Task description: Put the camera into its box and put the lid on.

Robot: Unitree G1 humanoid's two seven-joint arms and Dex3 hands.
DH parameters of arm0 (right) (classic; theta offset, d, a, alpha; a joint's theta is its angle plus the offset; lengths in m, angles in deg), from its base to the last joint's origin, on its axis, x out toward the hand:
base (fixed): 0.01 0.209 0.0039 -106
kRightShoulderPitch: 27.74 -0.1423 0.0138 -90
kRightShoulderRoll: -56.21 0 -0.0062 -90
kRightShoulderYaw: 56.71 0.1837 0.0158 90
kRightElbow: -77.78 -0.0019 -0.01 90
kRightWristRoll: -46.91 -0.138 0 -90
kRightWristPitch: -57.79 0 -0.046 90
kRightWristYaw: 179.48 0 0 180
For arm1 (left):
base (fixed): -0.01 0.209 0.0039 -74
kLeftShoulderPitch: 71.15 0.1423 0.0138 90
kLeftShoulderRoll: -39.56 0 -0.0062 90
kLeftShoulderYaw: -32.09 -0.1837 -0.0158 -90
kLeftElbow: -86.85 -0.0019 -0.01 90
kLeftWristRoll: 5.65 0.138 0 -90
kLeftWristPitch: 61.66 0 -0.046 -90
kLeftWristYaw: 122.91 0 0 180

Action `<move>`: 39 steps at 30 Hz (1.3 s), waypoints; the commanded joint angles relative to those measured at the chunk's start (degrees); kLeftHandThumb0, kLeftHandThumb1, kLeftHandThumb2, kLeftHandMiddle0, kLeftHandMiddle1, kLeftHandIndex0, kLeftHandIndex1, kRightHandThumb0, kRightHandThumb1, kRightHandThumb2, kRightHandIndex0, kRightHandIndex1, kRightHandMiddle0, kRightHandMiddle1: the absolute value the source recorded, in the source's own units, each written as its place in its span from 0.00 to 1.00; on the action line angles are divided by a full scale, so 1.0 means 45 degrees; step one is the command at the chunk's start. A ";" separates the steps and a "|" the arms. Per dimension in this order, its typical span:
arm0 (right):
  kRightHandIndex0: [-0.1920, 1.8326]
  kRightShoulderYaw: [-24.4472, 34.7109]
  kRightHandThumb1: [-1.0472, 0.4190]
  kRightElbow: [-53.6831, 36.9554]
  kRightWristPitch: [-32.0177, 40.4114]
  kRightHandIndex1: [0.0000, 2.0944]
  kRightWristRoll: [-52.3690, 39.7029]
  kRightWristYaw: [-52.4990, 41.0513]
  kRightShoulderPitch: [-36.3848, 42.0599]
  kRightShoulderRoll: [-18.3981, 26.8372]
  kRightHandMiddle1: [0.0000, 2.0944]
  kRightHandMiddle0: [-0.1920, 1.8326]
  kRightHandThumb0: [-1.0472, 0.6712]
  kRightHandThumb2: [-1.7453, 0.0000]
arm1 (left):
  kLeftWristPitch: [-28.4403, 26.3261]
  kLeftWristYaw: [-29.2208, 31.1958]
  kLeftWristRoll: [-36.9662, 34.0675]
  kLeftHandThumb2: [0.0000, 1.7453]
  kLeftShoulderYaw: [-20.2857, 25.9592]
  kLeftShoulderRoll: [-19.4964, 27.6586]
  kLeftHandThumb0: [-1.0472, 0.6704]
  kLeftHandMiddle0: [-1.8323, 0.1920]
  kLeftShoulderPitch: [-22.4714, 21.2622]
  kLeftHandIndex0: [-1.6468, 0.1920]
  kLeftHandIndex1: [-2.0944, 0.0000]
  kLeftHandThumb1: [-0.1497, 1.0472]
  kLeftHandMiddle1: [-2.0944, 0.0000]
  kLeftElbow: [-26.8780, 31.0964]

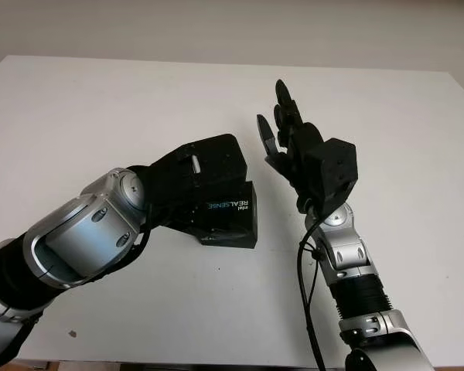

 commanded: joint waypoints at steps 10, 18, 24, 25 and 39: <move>0.07 0.0081 0.00 0.0036 -0.0138 0.03 -0.0071 0.0037 -0.0207 -0.0065 0.03 0.07 0.16 0.71 | 0.1043 0.1006 -0.0429 0.23 -0.0799 -0.0638 0.24 1.00 -0.1700 1.00 1.00 1.00 1.00 0.0159; 0.08 0.0023 0.00 -0.0002 -0.0018 0.03 0.0116 0.0128 -0.0208 -0.0024 0.03 0.08 0.16 0.71 | 0.1405 0.1257 -0.0481 0.26 -0.0582 -0.0594 0.24 1.00 -0.2180 1.00 1.00 1.00 1.00 0.0059; 0.08 0.0073 0.00 0.0032 -0.0004 0.03 -0.0002 0.0066 -0.0215 -0.0055 0.03 0.08 0.16 0.71 | 0.1327 0.1703 -0.0426 0.25 -0.1080 -0.0372 0.25 1.00 -0.2790 1.00 1.00 1.00 1.00 -0.0086; 0.07 0.0073 0.00 0.0032 -0.0018 0.03 -0.0020 0.0055 -0.0212 -0.0059 0.03 0.08 0.16 0.71 | 0.1294 0.1743 -0.0430 0.25 -0.1124 -0.0359 0.25 1.00 -0.2804 1.00 1.00 1.00 1.00 -0.0127; 0.07 0.0130 0.00 0.0061 -0.0061 0.02 -0.0089 -0.0092 -0.0163 0.0063 0.03 0.08 0.18 0.71 | 0.2497 0.1781 0.0505 0.25 -0.1423 0.0509 0.23 1.00 -0.2192 1.00 1.00 1.00 1.00 -0.1243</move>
